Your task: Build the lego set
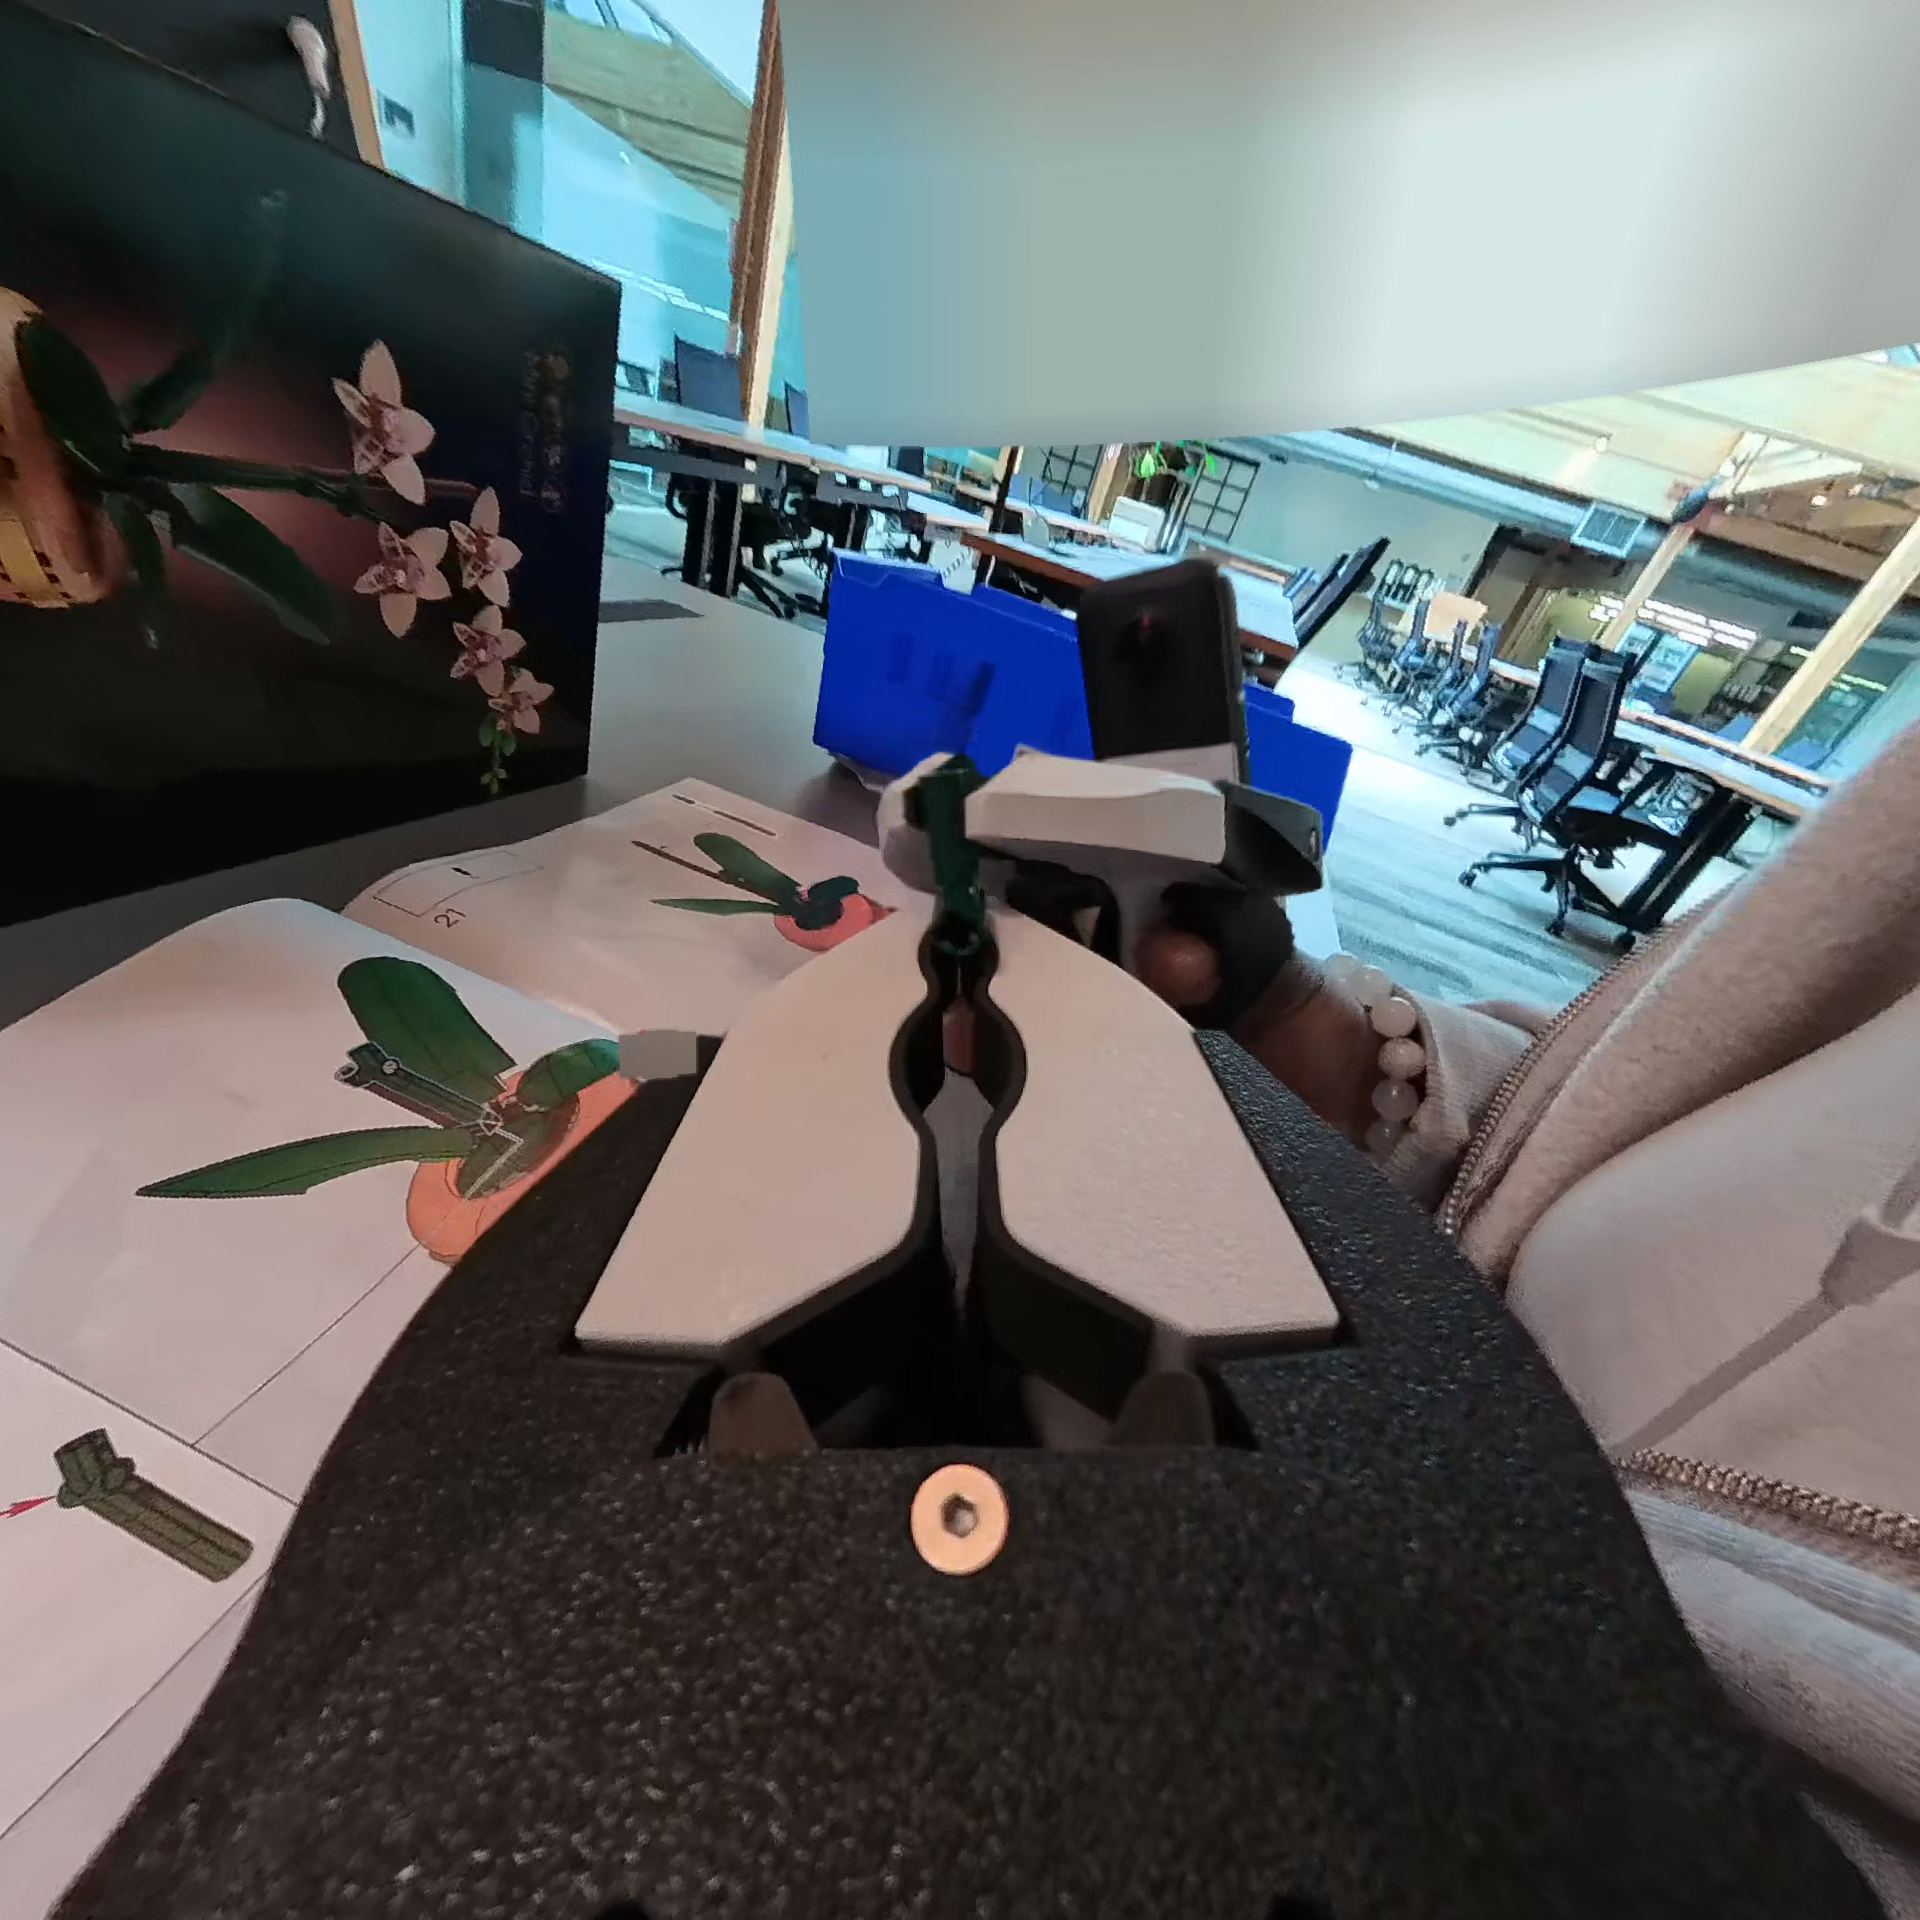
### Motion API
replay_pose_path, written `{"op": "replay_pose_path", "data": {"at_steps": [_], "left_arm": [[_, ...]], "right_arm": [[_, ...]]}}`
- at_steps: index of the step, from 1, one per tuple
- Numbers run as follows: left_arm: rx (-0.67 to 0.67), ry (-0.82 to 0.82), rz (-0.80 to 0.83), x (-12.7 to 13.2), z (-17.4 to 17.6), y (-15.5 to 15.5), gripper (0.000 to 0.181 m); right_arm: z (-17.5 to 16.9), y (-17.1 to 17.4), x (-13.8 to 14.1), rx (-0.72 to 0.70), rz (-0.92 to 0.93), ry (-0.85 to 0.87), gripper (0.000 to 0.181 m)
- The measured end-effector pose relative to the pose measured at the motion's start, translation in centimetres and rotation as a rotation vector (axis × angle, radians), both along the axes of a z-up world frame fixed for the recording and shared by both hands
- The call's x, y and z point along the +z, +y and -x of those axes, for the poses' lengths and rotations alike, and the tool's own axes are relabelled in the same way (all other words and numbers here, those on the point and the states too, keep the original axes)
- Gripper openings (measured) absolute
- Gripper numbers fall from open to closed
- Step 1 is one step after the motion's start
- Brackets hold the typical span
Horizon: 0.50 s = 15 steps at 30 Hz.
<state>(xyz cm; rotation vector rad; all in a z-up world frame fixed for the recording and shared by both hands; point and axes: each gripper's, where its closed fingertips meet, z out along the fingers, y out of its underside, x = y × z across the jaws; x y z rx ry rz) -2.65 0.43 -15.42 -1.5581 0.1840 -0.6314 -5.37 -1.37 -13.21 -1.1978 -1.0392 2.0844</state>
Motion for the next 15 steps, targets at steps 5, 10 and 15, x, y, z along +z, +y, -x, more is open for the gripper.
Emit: {"op": "replay_pose_path", "data": {"at_steps": [5, 10, 15], "left_arm": [[-0.034, 0.023, 0.025, -0.5, -0.6, 0.0, 0.001], [-0.062, 0.051, 0.031, -0.7, -1.2, 0.0, 0.006], [-0.085, 0.064, 0.042, -0.9, -1.7, 0.1, 0.010]], "right_arm": [[-0.3, 0.0, -0.6, -0.024, -0.128, -0.064, 0.006], [-0.5, -0.2, -0.9, -0.058, -0.332, -0.110, 0.006], [-0.6, -1.1, -1.4, -0.034, -0.569, -0.157, 0.006]]}}
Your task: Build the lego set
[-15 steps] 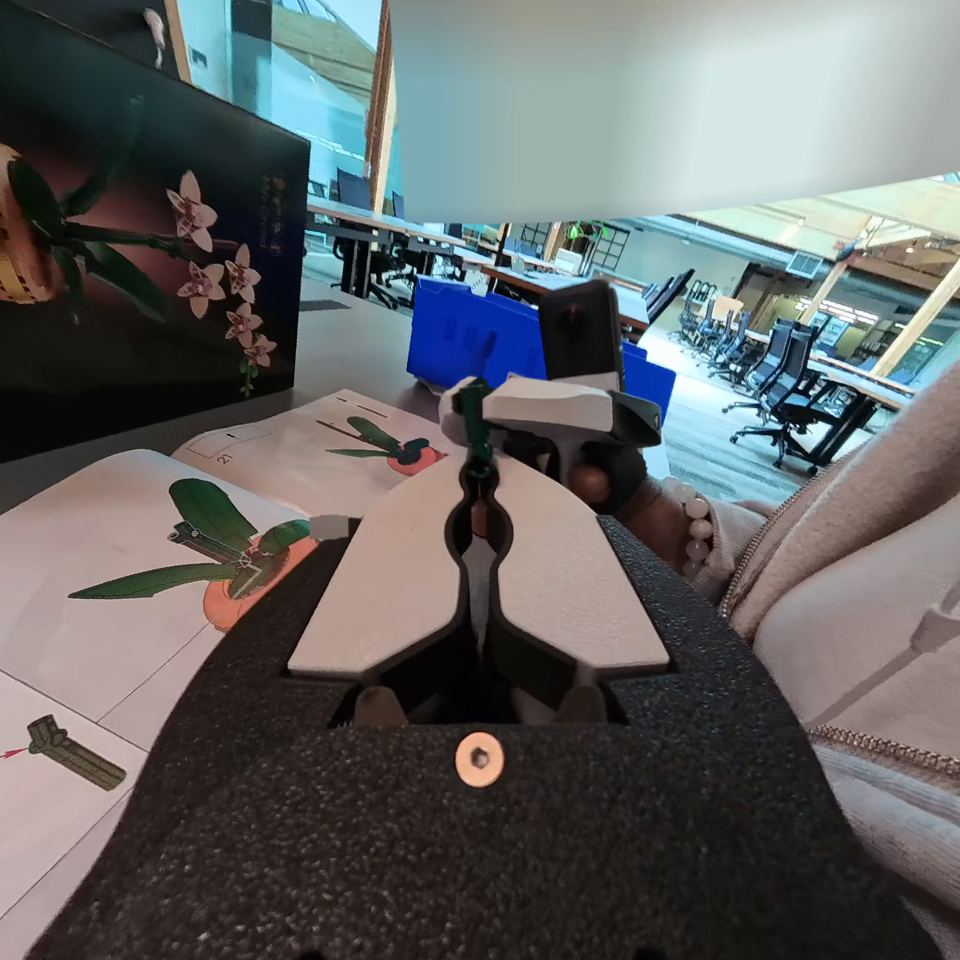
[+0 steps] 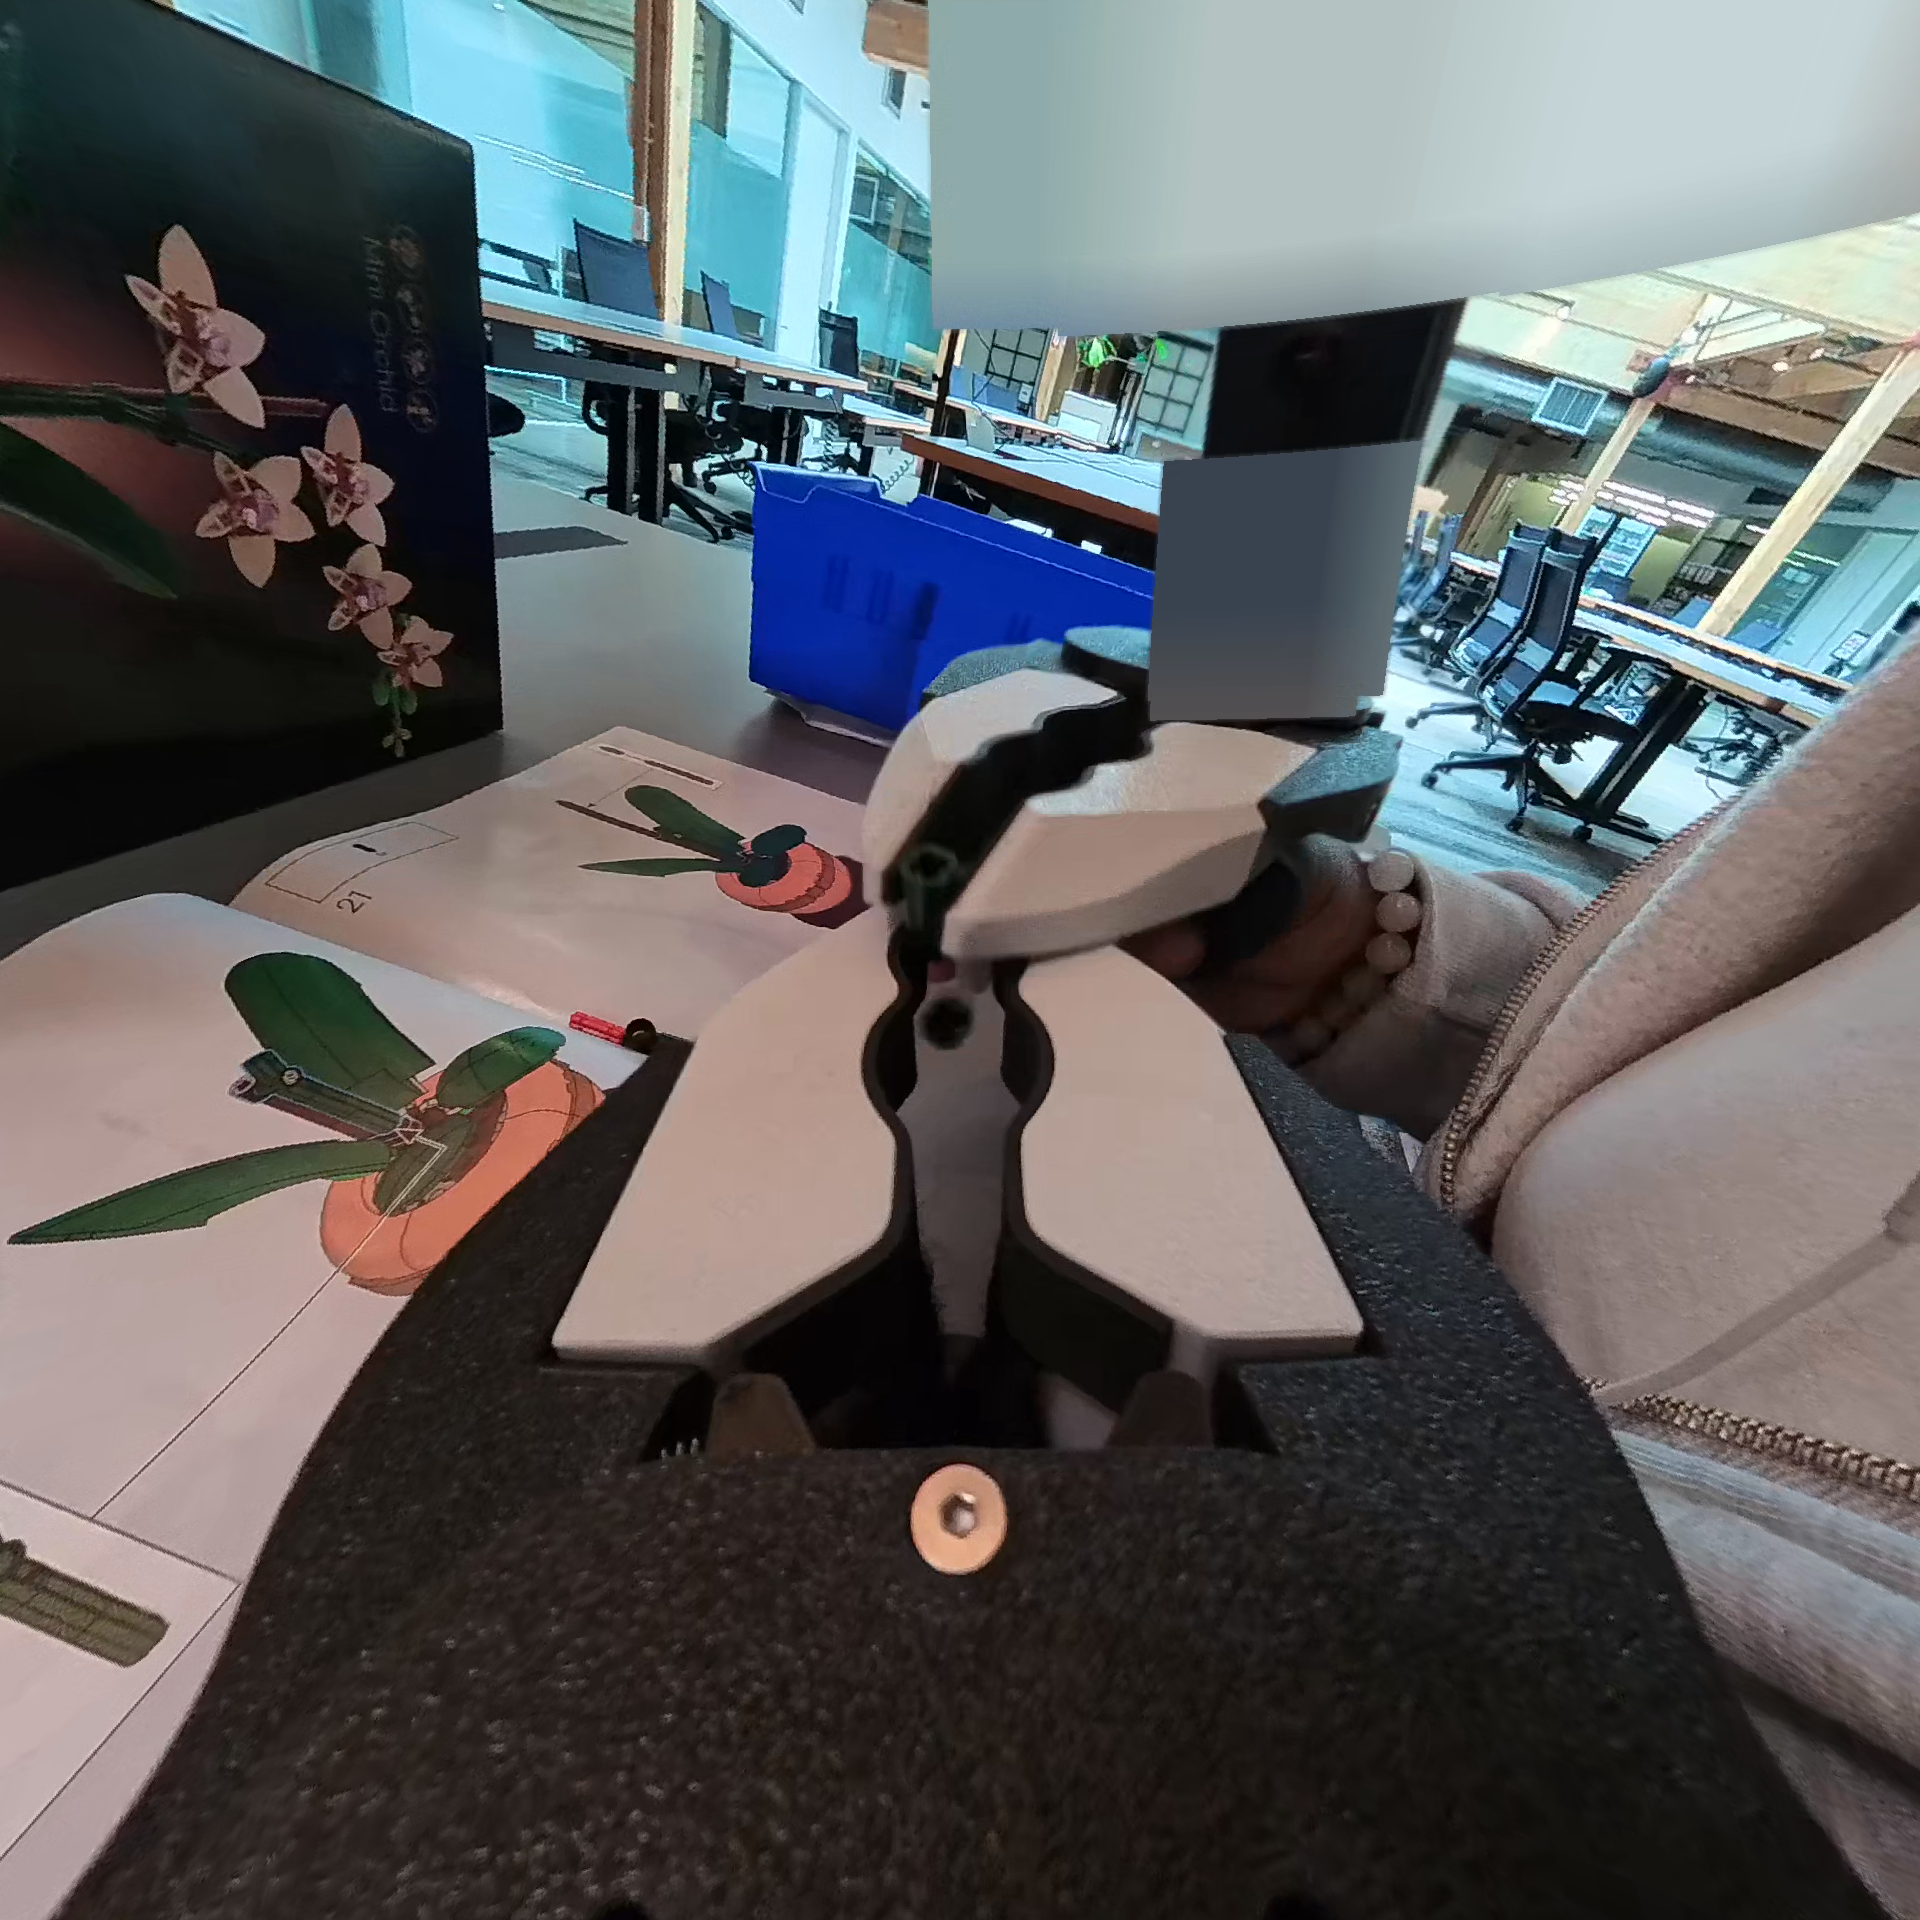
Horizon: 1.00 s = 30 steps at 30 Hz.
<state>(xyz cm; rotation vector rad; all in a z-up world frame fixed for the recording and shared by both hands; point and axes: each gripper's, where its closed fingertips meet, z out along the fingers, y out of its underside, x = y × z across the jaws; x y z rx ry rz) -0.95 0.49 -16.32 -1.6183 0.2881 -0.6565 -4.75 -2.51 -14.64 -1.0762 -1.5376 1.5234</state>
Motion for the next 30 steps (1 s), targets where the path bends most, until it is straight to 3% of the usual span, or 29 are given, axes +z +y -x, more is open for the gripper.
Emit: {"op": "replay_pose_path", "data": {"at_steps": [3, 8, 11, 13, 15, 20, 30], "left_arm": [[-0.011, -0.002, 0.000, 0.0, -0.1, 0.0, 0.006], [0.020, -0.011, 0.029, -0.3, 0.6, 0.2, 0.000], [0.056, 0.044, 0.034, -0.6, 1.8, -0.1, 0.000], [0.090, 0.057, 0.034, -0.6, 2.8, -0.3, 0.000], [0.107, 0.056, 0.033, -0.6, 3.6, -0.6, 0.002], [0.141, 0.038, 0.017, -0.3, 4.8, -0.9, 0.006], [0.182, -0.060, -0.046, 0.8, 6.3, -1.2, 0.009]], "right_arm": [[0.0, -0.1, 0.1, 0.003, -0.061, -0.004, 0.006], [-0.1, 1.5, 0.1, -0.037, -0.001, -0.008, 0.006], [-1.4, 4.6, -2.7, -0.112, -0.089, -0.229, 0.006], [-2.4, 6.0, -5.5, -0.142, -0.268, -0.380, 0.006], [-2.7, 6.3, -7.3, -0.126, -0.418, -0.455, 0.006], [-2.2, 6.7, -9.9, -0.121, -0.504, -0.604, 0.006], [-2.0, 6.6, -9.2, -0.143, -0.322, -0.531, 0.026]]}}
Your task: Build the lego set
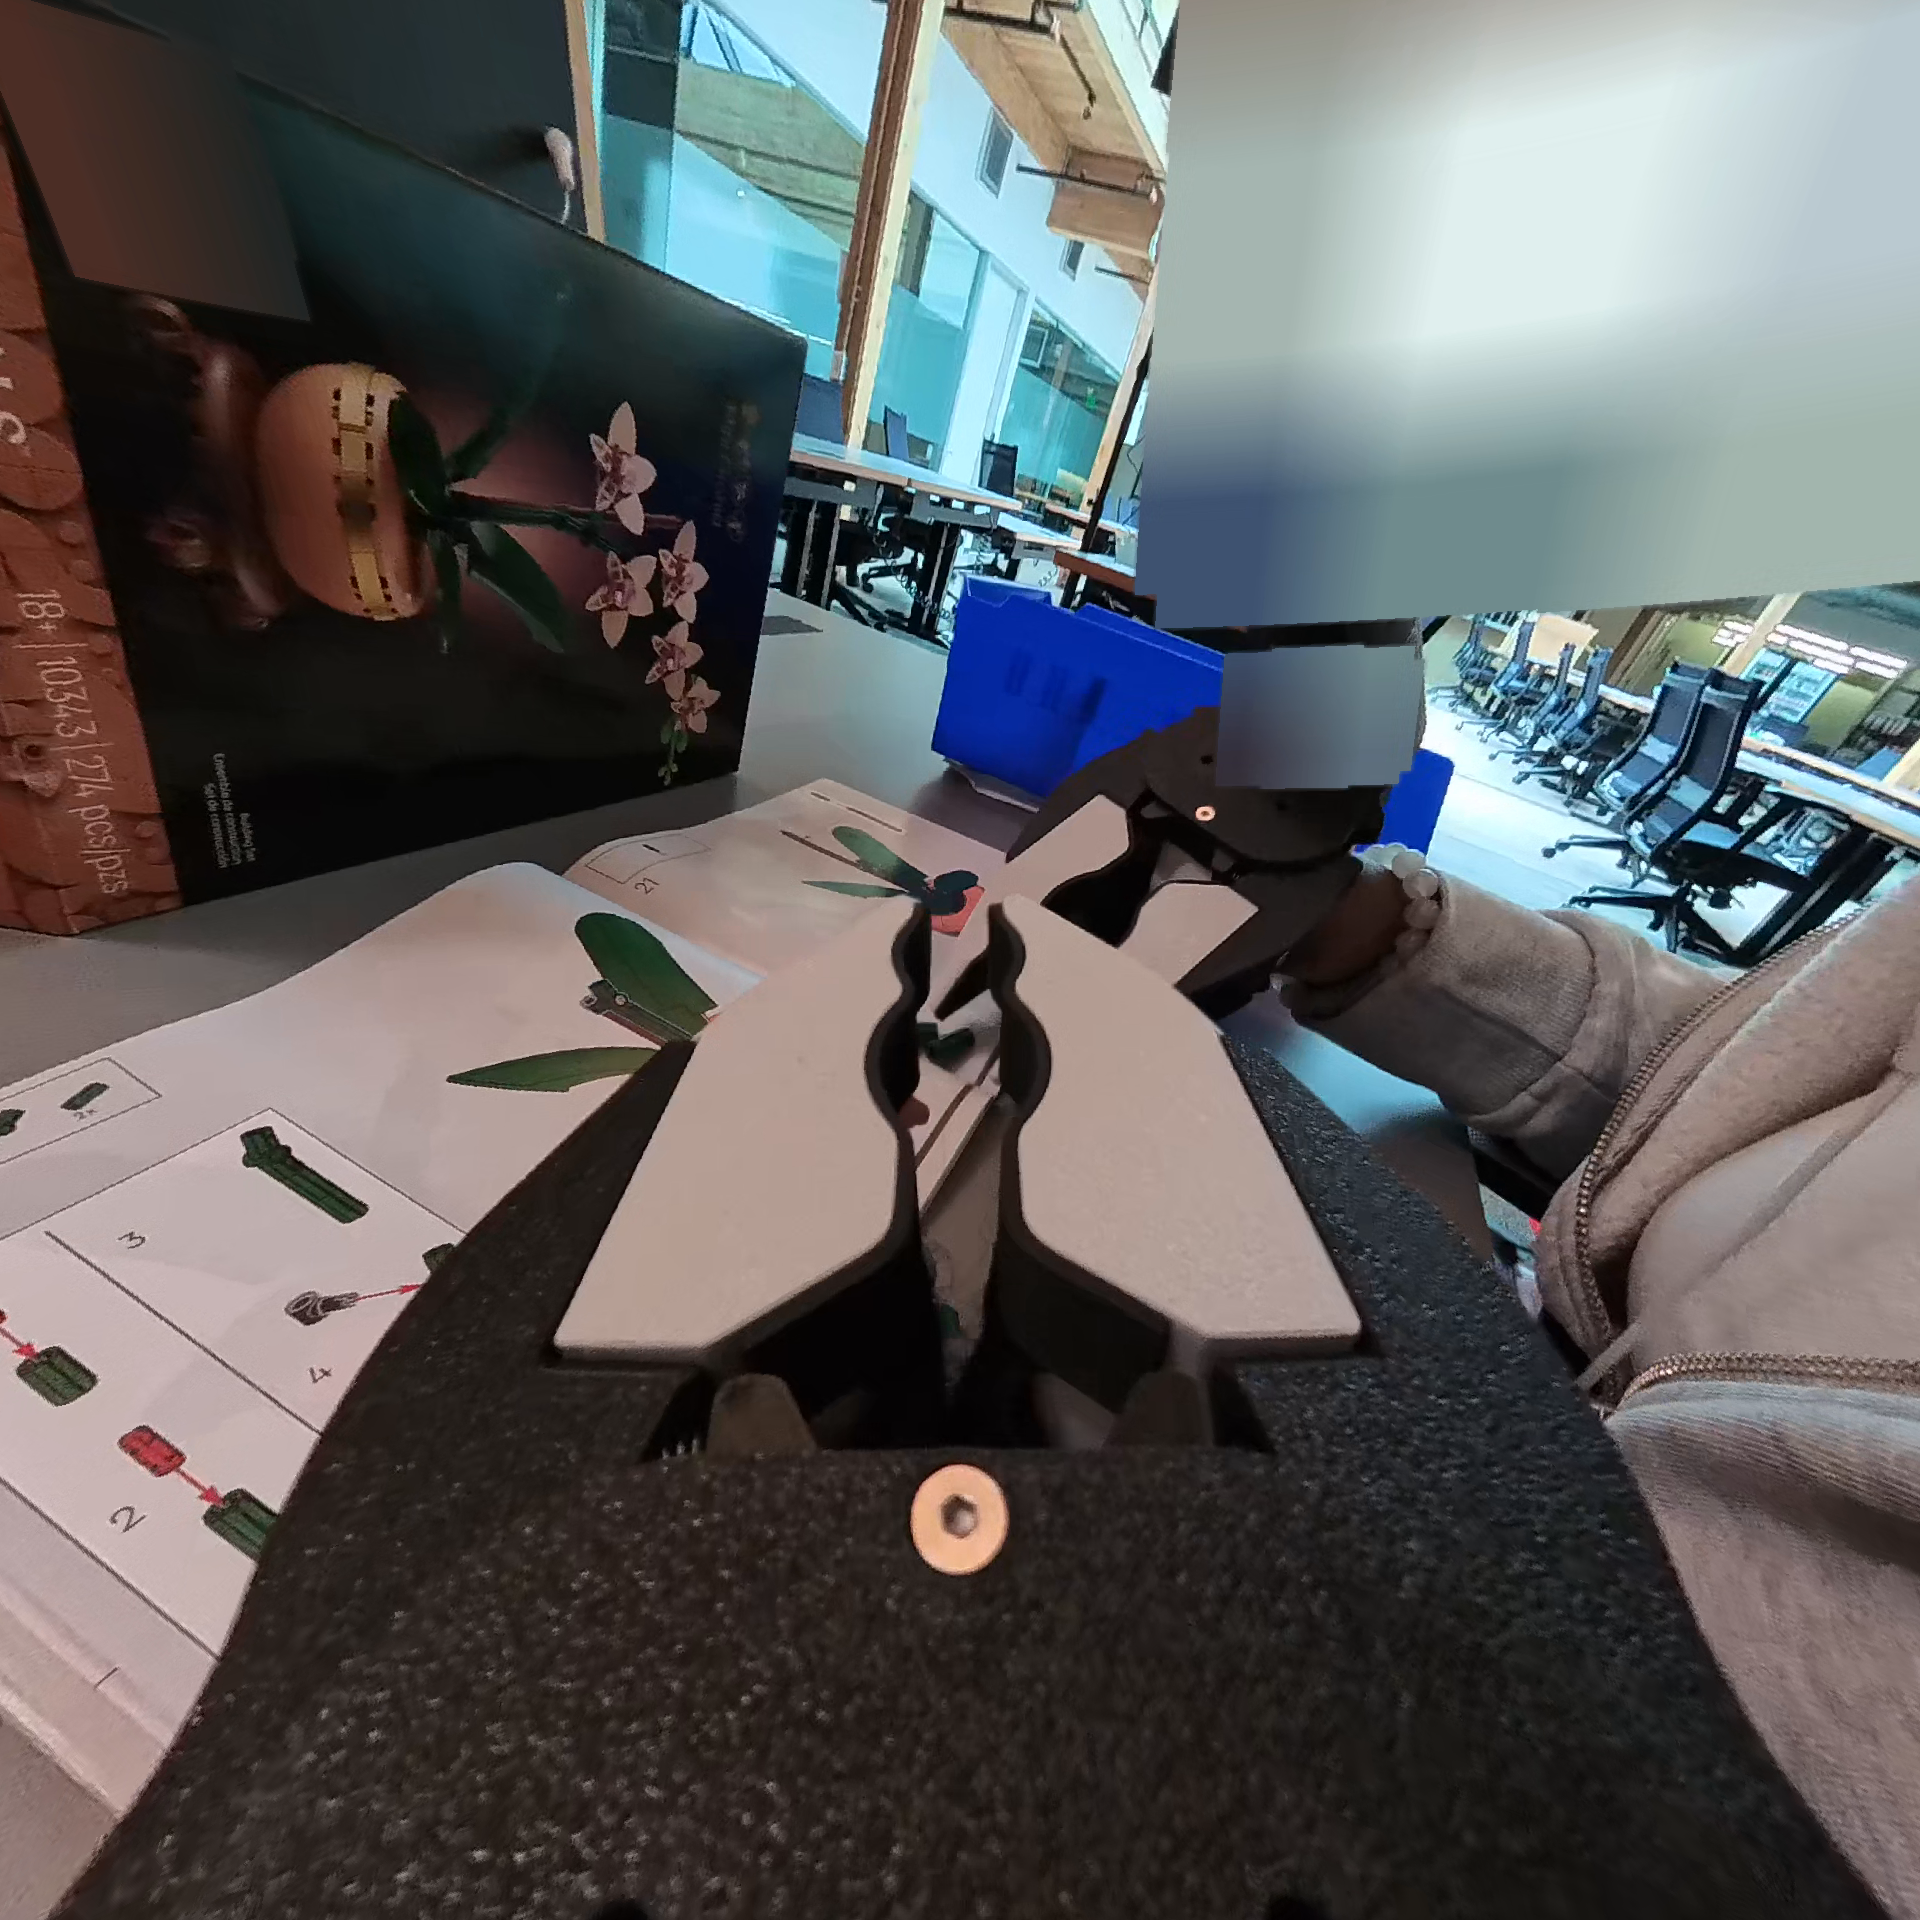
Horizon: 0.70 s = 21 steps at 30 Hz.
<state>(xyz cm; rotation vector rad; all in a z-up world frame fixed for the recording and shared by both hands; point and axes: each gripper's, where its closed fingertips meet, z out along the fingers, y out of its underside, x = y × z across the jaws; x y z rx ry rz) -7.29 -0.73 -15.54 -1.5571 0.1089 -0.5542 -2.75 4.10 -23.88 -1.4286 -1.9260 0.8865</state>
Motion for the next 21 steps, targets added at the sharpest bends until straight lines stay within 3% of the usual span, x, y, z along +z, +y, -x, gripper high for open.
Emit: {"op": "replay_pose_path", "data": {"at_steps": [9, 12, 14, 18, 21], "left_arm": [[0.024, 0.002, -0.032, 1.0, 0.4, -1.1, 0.010], [0.002, 0.030, 0.023, 0.6, 0.4, -2.3, 0.011], [-0.031, 0.068, 0.090, -0.1, 0.3, -3.3, 0.011], [-0.115, 0.198, 0.270, -2.6, -0.2, -5.6, 0.014], [-0.094, 0.294, 0.328, -4.3, 0.0, -6.5, 0.015]], "right_arm": [[-0.8, -0.7, 1.7, 0.022, 0.051, 0.062, 0.025], [-1.3, -4.3, 2.1, 0.227, 0.045, 0.044, 0.025], [-1.4, -6.0, 1.4, 0.385, -0.054, -0.013, 0.025], [0.1, -7.7, 0.2, 0.685, -0.241, -0.104, 0.019], [2.4, -8.1, -0.1, 0.803, -0.319, -0.145, 0.019]]}}
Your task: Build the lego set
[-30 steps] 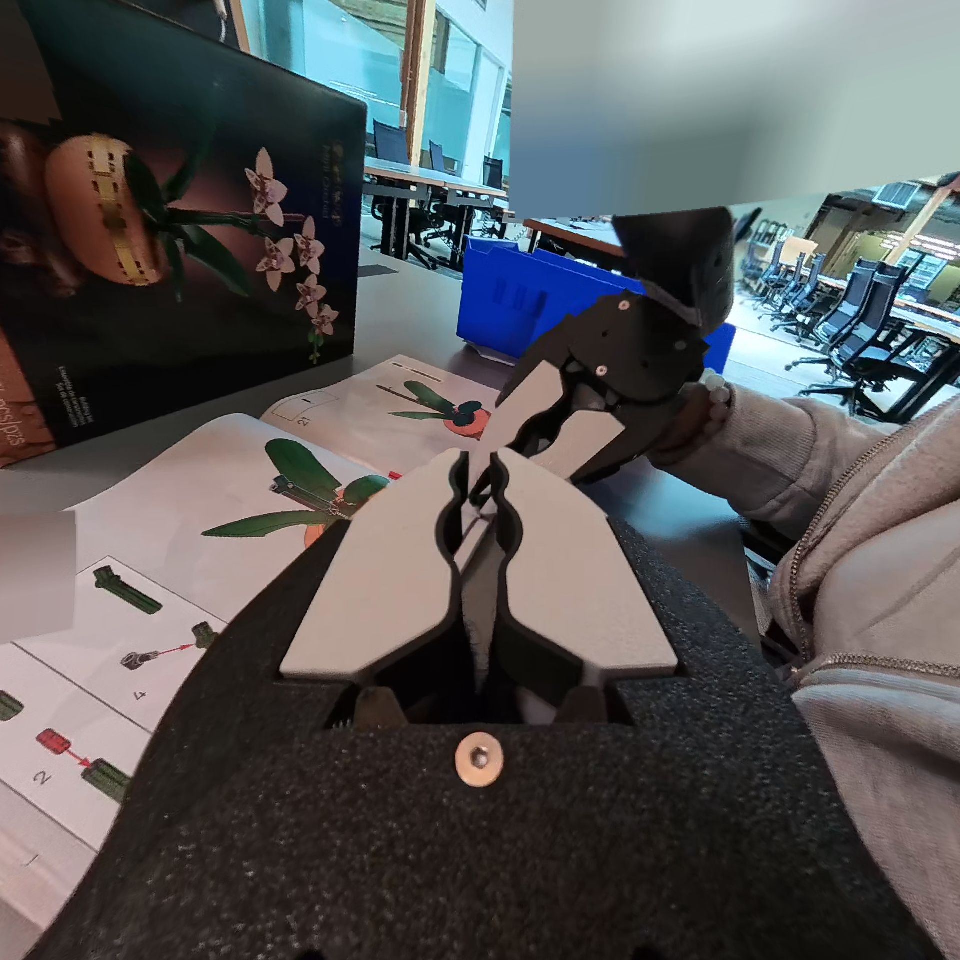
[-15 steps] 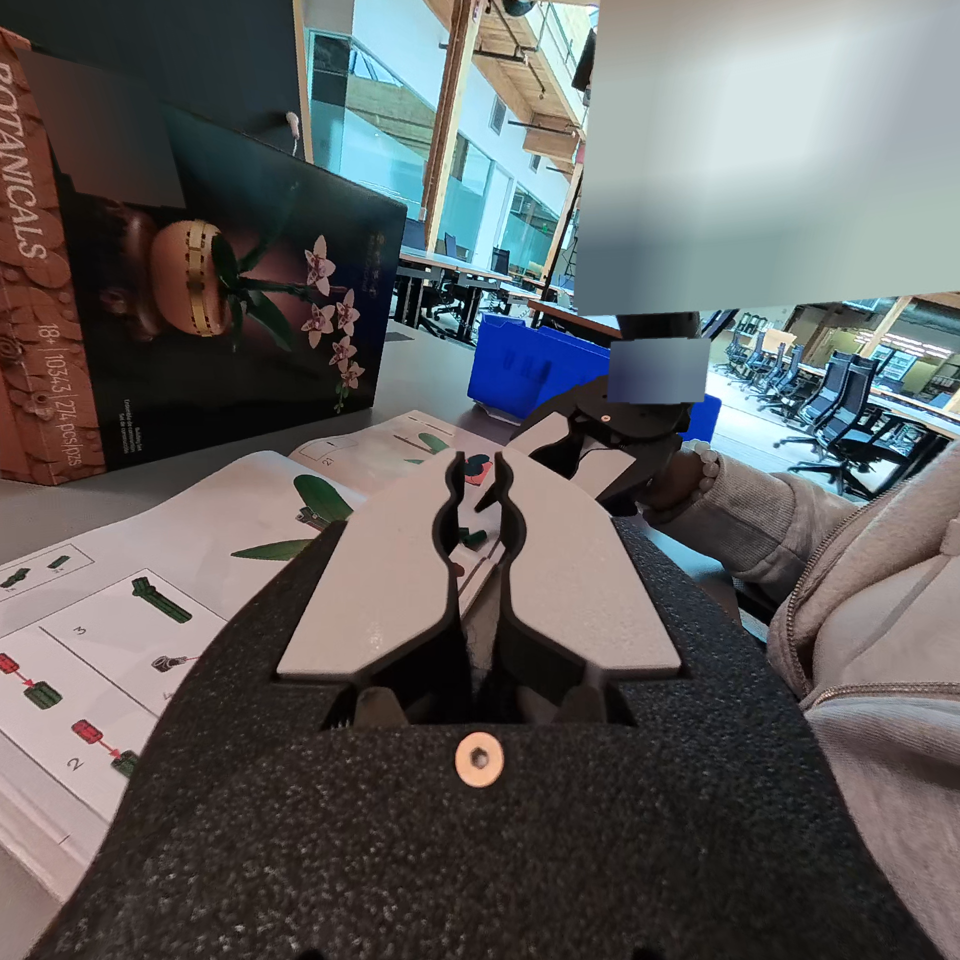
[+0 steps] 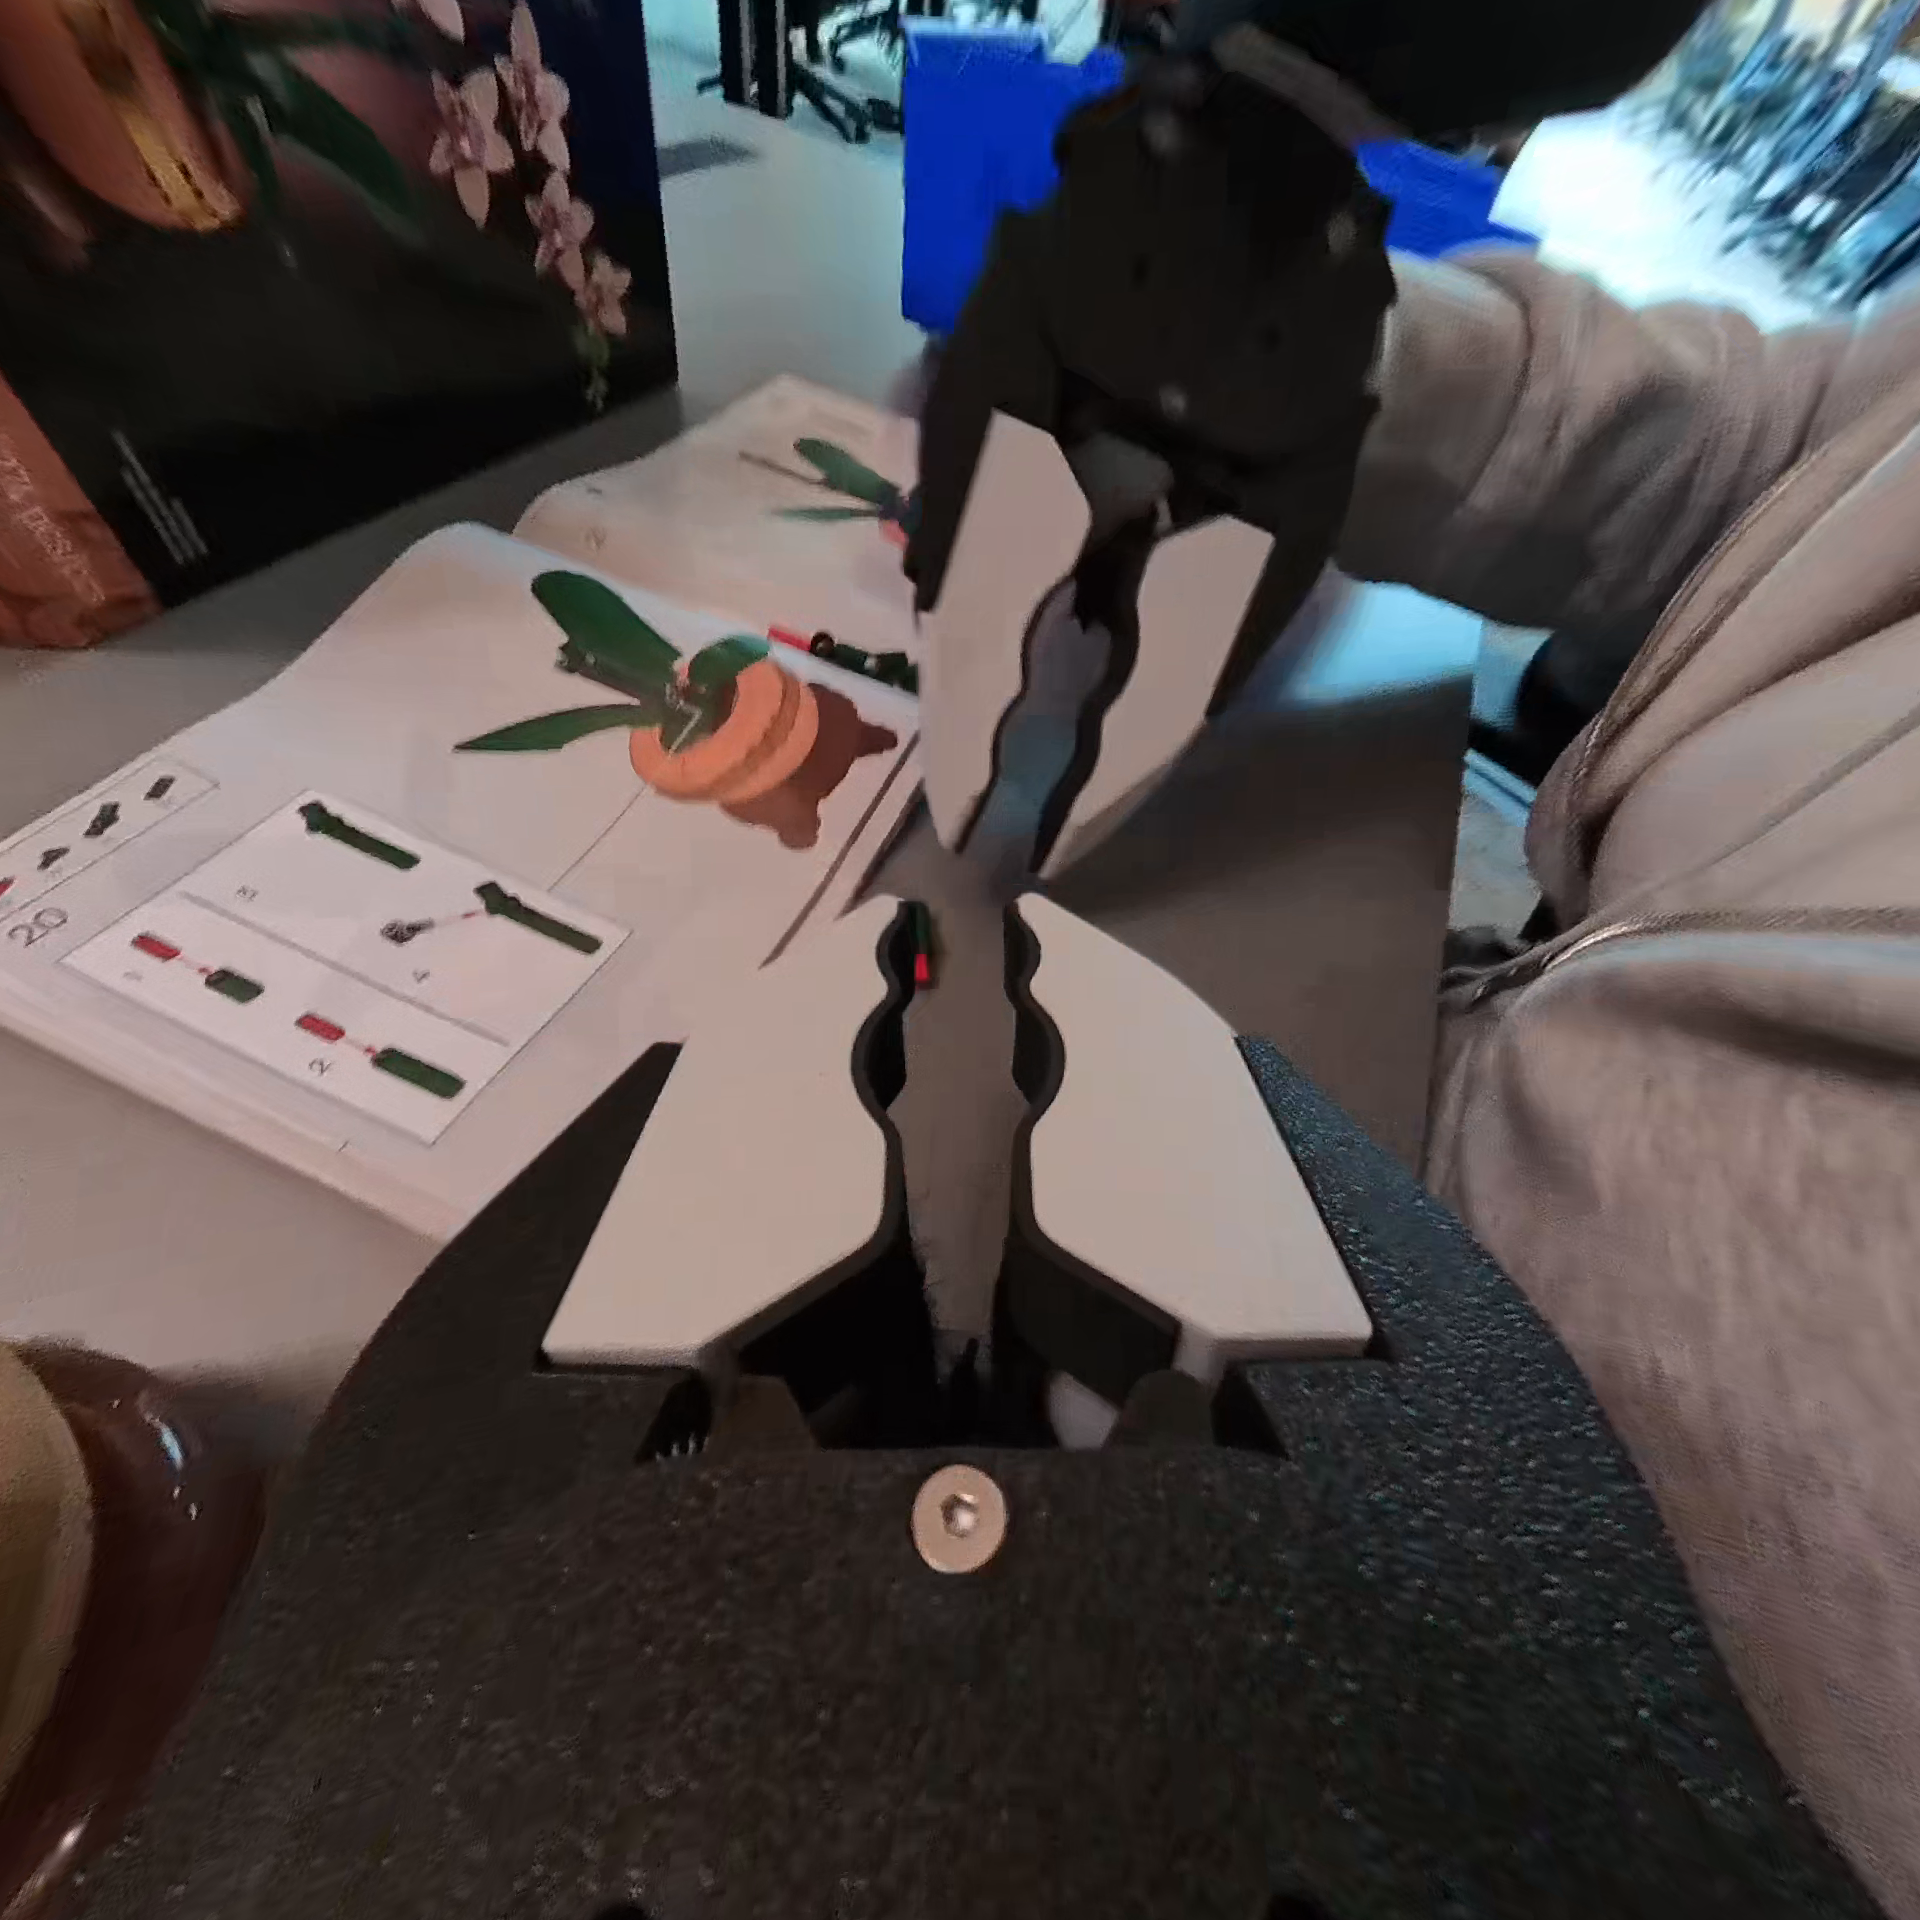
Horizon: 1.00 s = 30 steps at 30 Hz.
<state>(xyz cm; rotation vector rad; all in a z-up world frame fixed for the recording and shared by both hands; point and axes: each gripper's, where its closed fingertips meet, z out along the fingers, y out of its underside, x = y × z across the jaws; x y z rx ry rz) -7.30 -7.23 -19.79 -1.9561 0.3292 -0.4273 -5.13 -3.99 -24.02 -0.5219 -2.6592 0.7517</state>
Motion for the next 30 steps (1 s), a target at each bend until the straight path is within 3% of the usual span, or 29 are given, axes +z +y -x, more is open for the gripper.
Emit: {"op": "replay_pose_path", "data": {"at_steps": [4, 6, 9, 14, 16, 19, 30], "left_arm": [[-0.001, -0.003, -0.007, -0.3, -0.5, -0.6, 0.015], [0.002, -0.012, -0.010, -0.5, -0.4, -0.8, 0.015], [0.033, -0.059, -0.038, 0.0, 0.2, -0.5, 0.017], [0.124, -0.266, -0.280, 4.1, 1.7, 1.3, 0.019], [0.085, -0.428, -0.364, 6.2, 1.2, 1.7, 0.019], [-0.009, -0.587, -0.434, 8.3, 0.0, 2.1, 0.017], [-0.067, -0.573, -0.426, 8.3, -1.9, 3.0, 0.005]], "right_arm": [[1.7, -0.3, -0.6, 0.062, -0.054, -0.043, 0.017], [1.6, -0.3, -1.6, 0.056, -0.065, -0.100, 0.006], [2.0, -0.2, -1.0, -0.077, 0.078, -0.075, 0.006], [2.4, -2.2, 8.0, -0.339, 0.991, 0.055, 0.005], [2.2, -1.7, 9.3, -0.395, 1.135, 0.100, 0.005], [1.8, -1.3, 10.4, -0.413, 1.229, 0.169, 0.005], [0.7, -1.4, 11.5, -0.400, 1.341, 0.200, 0.006]]}}
